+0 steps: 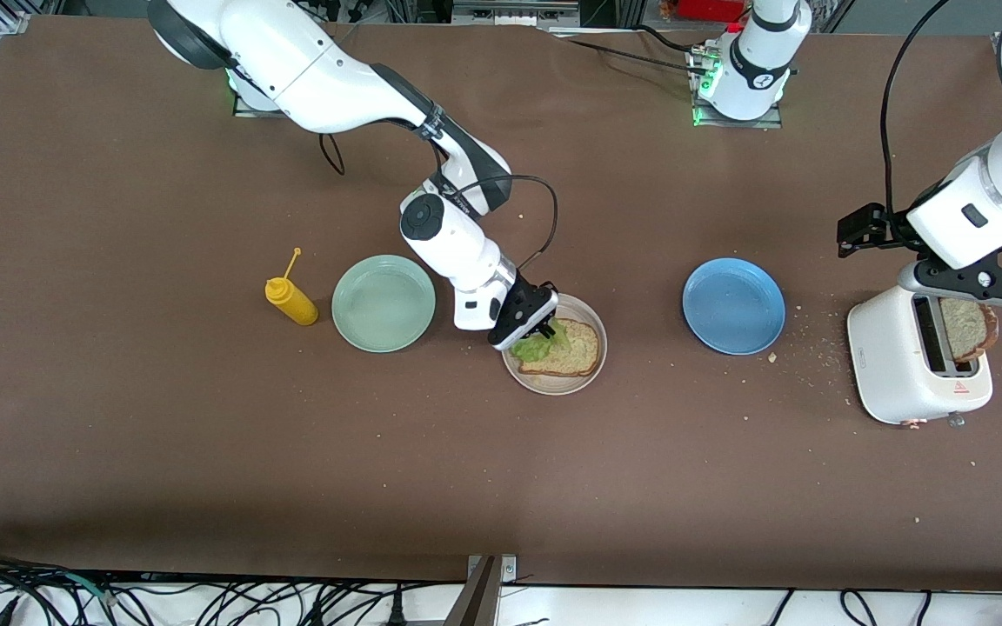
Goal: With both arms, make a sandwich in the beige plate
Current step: 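Lower the lettuce onto the bread and open the right gripper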
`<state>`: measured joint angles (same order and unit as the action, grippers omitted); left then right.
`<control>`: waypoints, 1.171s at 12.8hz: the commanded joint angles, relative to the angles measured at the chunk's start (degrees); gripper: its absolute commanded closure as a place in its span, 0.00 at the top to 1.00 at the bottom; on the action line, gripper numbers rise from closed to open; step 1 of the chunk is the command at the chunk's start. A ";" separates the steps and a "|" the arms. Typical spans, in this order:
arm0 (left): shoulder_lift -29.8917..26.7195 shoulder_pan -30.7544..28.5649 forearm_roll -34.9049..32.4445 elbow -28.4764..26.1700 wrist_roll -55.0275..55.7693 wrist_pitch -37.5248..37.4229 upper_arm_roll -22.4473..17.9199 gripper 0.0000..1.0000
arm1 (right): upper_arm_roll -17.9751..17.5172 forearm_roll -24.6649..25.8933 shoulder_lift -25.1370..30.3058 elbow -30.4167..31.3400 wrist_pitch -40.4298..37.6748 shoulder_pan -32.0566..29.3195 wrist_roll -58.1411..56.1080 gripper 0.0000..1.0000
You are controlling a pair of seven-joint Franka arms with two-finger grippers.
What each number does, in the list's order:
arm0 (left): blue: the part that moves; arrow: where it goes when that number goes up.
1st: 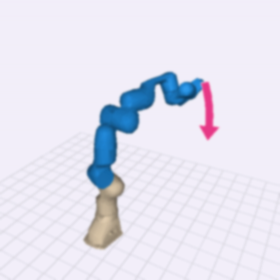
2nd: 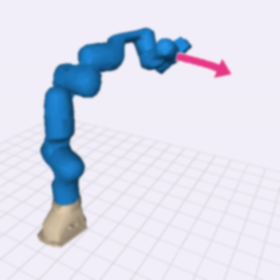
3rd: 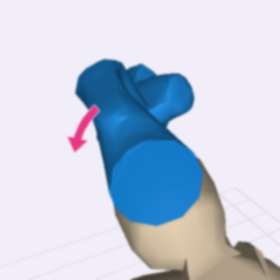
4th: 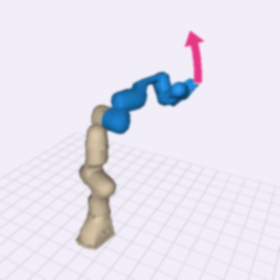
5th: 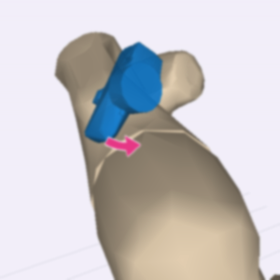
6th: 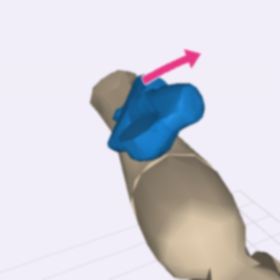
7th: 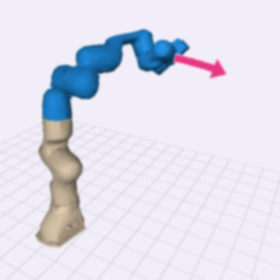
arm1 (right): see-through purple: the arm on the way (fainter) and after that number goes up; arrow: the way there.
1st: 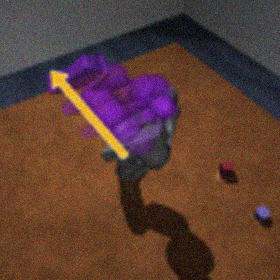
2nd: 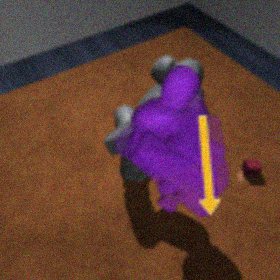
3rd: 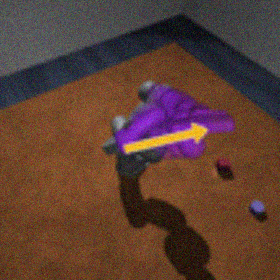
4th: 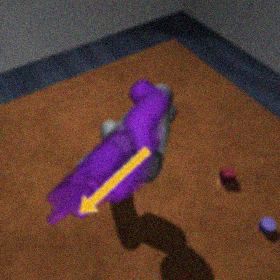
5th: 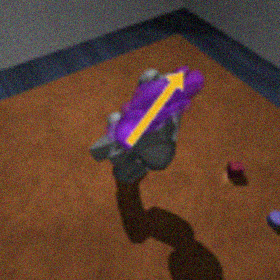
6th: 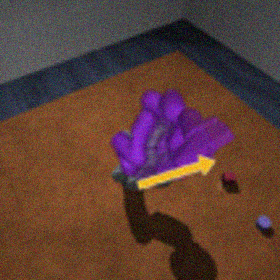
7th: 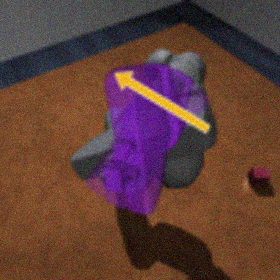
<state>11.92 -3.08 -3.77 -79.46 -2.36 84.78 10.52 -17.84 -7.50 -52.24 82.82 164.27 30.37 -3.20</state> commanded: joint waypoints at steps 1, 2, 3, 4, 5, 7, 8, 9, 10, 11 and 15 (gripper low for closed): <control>-0.23 -0.26 0.34 0.53 0.07 -0.93 0.02 1.00 | -0.18 0.12 -1.98 -1.43 2.89 0.48 -1.11 0.00; -0.23 -0.26 0.34 0.53 0.07 -0.93 0.11 1.00 | -0.26 0.47 -2.16 -1.43 3.33 0.48 -1.55 0.11; -0.23 -0.26 0.34 0.53 0.07 -0.93 0.02 1.00 | -0.26 0.38 -2.07 -1.43 3.34 0.40 -1.46 0.67; -0.23 -0.34 0.34 0.53 0.07 -0.93 0.02 1.00 | -0.18 0.38 -2.07 -1.43 3.34 0.40 -1.72 1.00; -0.23 -0.34 0.34 0.53 0.07 -0.93 0.11 1.00 | -0.18 0.38 -1.90 -1.43 3.34 0.40 -1.38 1.00; -0.23 -0.34 0.34 0.53 0.07 -0.93 0.02 1.00 | -0.26 0.21 -0.85 -1.43 2.81 0.05 -1.37 1.00; -0.23 -0.34 0.34 0.53 0.07 -0.93 0.02 1.00 | -0.26 0.21 -0.75 -1.43 2.81 -0.04 -1.37 1.00; -0.23 -0.26 0.34 0.53 0.07 -0.93 0.11 1.00 | -0.26 0.12 -0.67 -1.43 2.81 -0.04 -1.37 1.00; -0.23 -0.26 0.34 0.53 0.07 -0.93 0.02 1.00 | -0.26 -0.06 -0.58 -1.43 2.81 -0.04 -1.37 1.00; -0.23 -0.34 0.34 0.53 0.07 -0.93 0.11 1.00 | -0.26 -0.15 -0.23 -1.43 2.81 -0.04 -1.37 1.00; -0.23 -0.34 0.34 0.53 0.07 -0.93 0.11 1.00 | -0.26 -0.41 7.83 4.34 -6.30 -3.28 -1.46 1.00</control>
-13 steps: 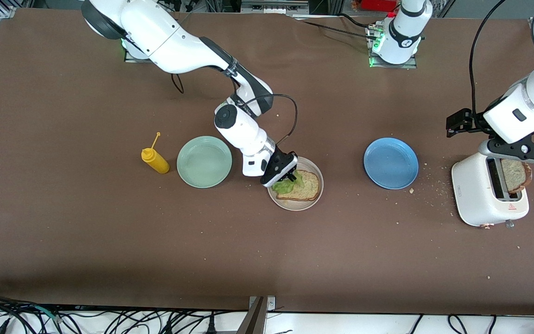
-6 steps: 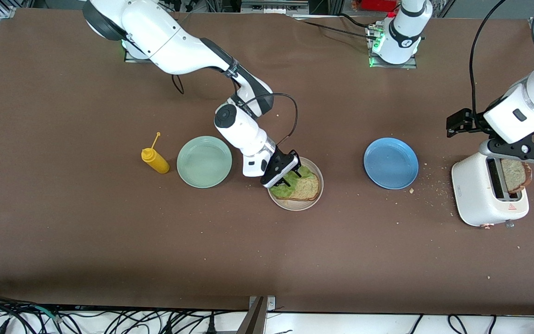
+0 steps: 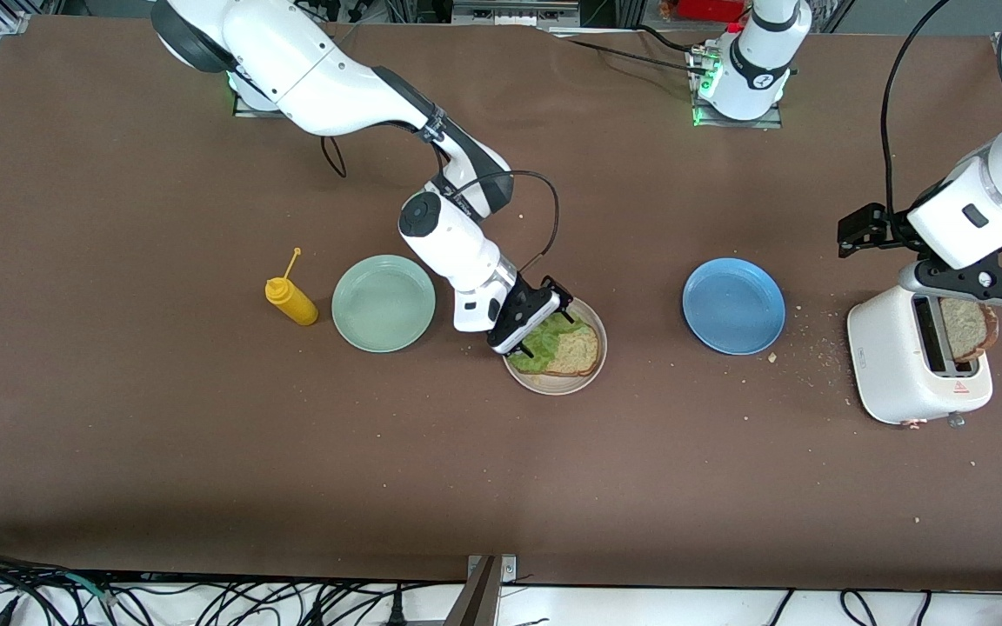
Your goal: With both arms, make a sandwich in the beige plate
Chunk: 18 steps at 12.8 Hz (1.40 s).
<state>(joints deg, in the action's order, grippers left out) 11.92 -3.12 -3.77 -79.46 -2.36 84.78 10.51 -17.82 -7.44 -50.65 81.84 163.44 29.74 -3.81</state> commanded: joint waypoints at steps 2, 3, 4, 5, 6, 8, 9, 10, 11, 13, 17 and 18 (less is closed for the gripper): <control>-0.23 -0.22 0.34 0.53 0.07 -0.93 0.03 1.00 | -0.28 -0.56 12.30 11.39 -11.02 -5.99 -0.94 1.00; -0.23 -0.22 0.34 0.53 0.07 -0.93 0.12 1.00 | -0.28 -0.47 15.38 14.29 -13.56 -7.49 -0.94 1.00; -0.23 -0.22 0.34 0.53 0.07 -0.93 0.03 1.00 | -0.37 -0.56 18.19 17.45 -15.85 -8.98 -0.85 1.00; -0.23 -0.22 0.34 0.53 0.07 -0.93 0.12 1.00 | -0.37 -0.64 21.44 19.92 -18.92 -10.57 -0.76 1.00; -0.23 -0.22 0.34 0.53 0.07 -0.93 0.12 1.00 | -0.37 -0.56 24.35 21.07 -23.82 -12.15 -0.76 1.00; -0.23 -0.31 0.34 0.53 0.07 -0.93 0.03 1.00 | -0.28 -0.64 29.54 21.17 -35.51 -15.40 -0.76 1.00; -0.23 -0.31 0.34 0.53 0.07 -0.93 0.03 1.00 | -0.28 -0.64 32.00 21.17 -40.52 -17.24 -0.76 1.00; -0.23 -0.31 0.34 0.53 0.07 -0.93 0.12 1.00 | -0.28 -0.64 34.20 21.17 -44.92 -18.91 -0.76 1.00; -0.23 -0.31 0.34 0.53 0.07 -0.93 0.12 1.00 | -0.20 -0.64 36.39 21.26 -48.45 -20.32 -0.76 1.00; -0.23 -0.31 0.34 0.53 0.07 -0.93 0.03 1.00 | 1.72 0.05 40.00 21.96 -53.12 -22.26 -1.72 1.00; -0.23 -0.31 0.34 0.53 0.07 -0.93 0.03 1.00 | 7.62 0.32 44.76 24.42 -56.12 -24.54 -7.09 1.00; -0.23 -0.31 0.34 0.53 0.07 -0.93 0.12 1.00 | 8.24 0.41 45.11 24.51 -57.17 -26.38 -6.91 1.00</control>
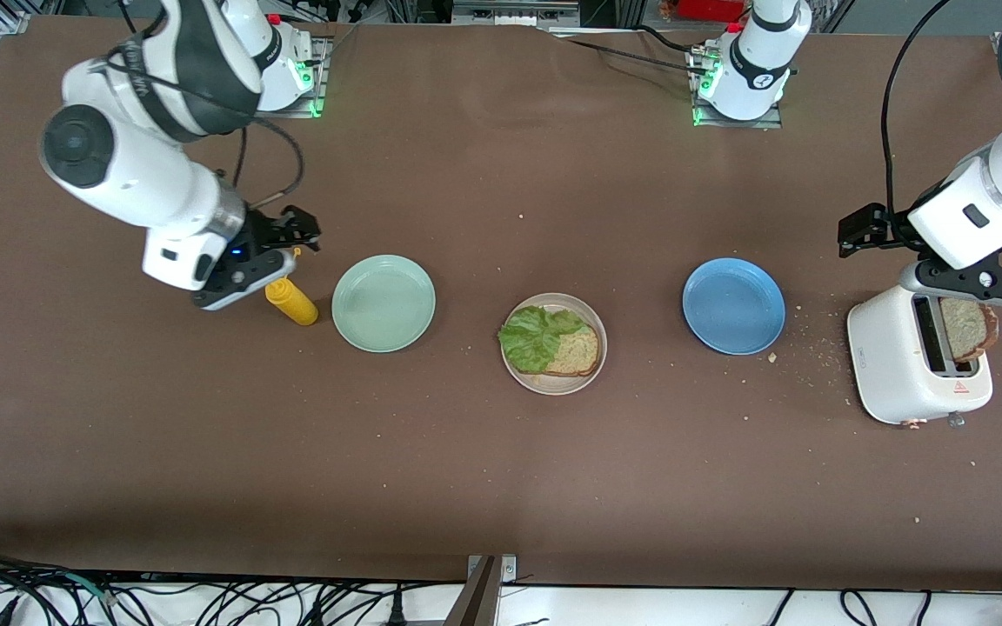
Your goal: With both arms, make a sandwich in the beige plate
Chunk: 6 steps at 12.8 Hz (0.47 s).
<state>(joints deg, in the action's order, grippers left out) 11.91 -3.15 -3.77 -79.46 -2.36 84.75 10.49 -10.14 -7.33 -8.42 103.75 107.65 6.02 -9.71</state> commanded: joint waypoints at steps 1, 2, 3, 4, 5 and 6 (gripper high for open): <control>-0.22 -0.27 0.34 0.53 0.07 -0.91 0.14 1.00 | 2.56 0.39 3.14 2.60 -1.91 -3.29 -0.92 1.00; -0.22 -0.27 0.34 0.53 0.07 -0.91 0.06 1.00 | 4.84 0.65 3.58 2.51 -2.96 -3.12 -0.14 1.00; -0.22 -0.27 0.34 0.53 0.07 -0.91 0.14 1.00 | 6.08 2.04 3.93 2.42 -3.58 -3.29 3.26 1.00; -0.22 -0.27 0.34 0.53 0.07 -0.91 0.06 1.00 | 6.27 4.84 4.37 2.07 -4.19 -3.30 6.43 1.00; -0.22 -0.27 0.34 0.53 0.07 -0.99 0.14 1.00 | 6.18 7.57 5.16 1.81 -4.81 -3.30 9.42 1.00; -0.22 -0.27 0.34 0.53 0.07 -1.08 0.06 1.00 | 6.27 9.60 6.04 1.72 -5.16 -3.30 11.71 1.00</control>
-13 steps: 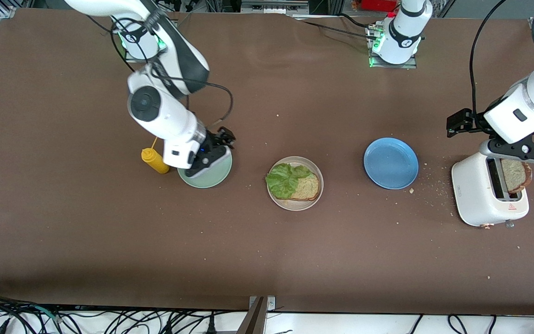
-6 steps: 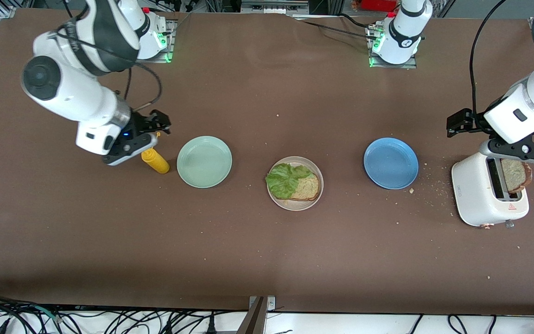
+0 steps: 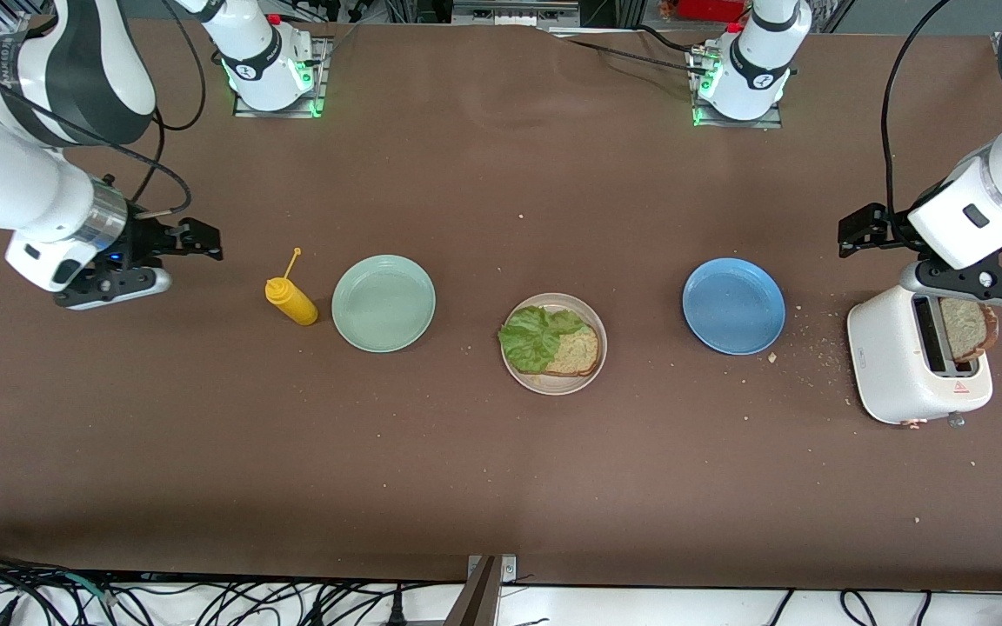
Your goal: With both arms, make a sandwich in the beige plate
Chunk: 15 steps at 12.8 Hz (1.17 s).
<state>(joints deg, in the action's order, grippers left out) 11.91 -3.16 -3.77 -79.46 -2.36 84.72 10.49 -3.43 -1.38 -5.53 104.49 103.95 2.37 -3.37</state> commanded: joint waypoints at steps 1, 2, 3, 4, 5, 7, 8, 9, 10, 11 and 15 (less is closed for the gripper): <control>-0.22 -0.27 0.34 0.53 -0.02 -2.10 0.06 1.00 | -0.53 4.97 3.85 0.80 -3.29 0.36 6.52 1.00; -0.22 -0.27 0.34 0.53 -0.10 -2.46 0.06 1.00 | -0.44 5.42 4.55 -0.24 -5.75 0.18 8.36 1.00; -0.22 -0.36 0.34 0.53 -0.10 -2.46 0.06 1.00 | -0.44 5.51 4.82 -2.08 -9.17 -0.08 9.51 1.00; -0.22 -0.36 0.25 0.53 -0.10 -2.55 0.06 1.00 | -0.44 5.43 4.83 -3.84 -12.16 -0.43 9.52 1.00; -0.14 -0.45 0.08 0.45 -0.10 -2.46 0.06 1.00 | -0.35 5.34 4.91 -5.16 -14.28 -0.52 9.34 1.00; -0.05 -0.62 -0.45 0.18 -0.10 -2.46 -0.20 1.00 | -0.26 5.08 5.18 -6.67 -15.44 -0.52 8.56 1.00; 0.12 -0.62 -0.54 0.09 -0.19 -2.55 -0.38 1.00 | -0.26 4.81 5.18 -7.28 -15.44 -0.52 7.59 1.00; 0.39 -0.54 -0.63 0.18 -0.19 -2.37 -0.38 1.00 | -0.18 4.64 5.18 -7.37 -15.44 -0.52 6.19 1.00; 0.56 -0.53 -0.71 0.27 -0.11 -2.20 -0.56 1.00 | -0.18 4.63 5.18 -8.07 -15.44 -0.52 5.05 1.00; 1.35 -0.71 -1.15 0.27 -0.19 -1.67 -0.91 1.00 | -0.18 4.63 5.44 -8.25 -15.53 -0.87 4.43 1.00; 4.78 -5.09 -6.08 0.45 -5.26 5.43 -1.17 1.00 | 1.57 2.54 6.76 -8.34 -16.50 -1.14 2.15 1.00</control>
<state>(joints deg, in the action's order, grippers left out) 15.00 -5.95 -8.39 -79.65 -3.89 87.30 9.07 -2.89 2.88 -0.02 96.51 88.82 1.78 1.50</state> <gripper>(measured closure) 0.000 0.000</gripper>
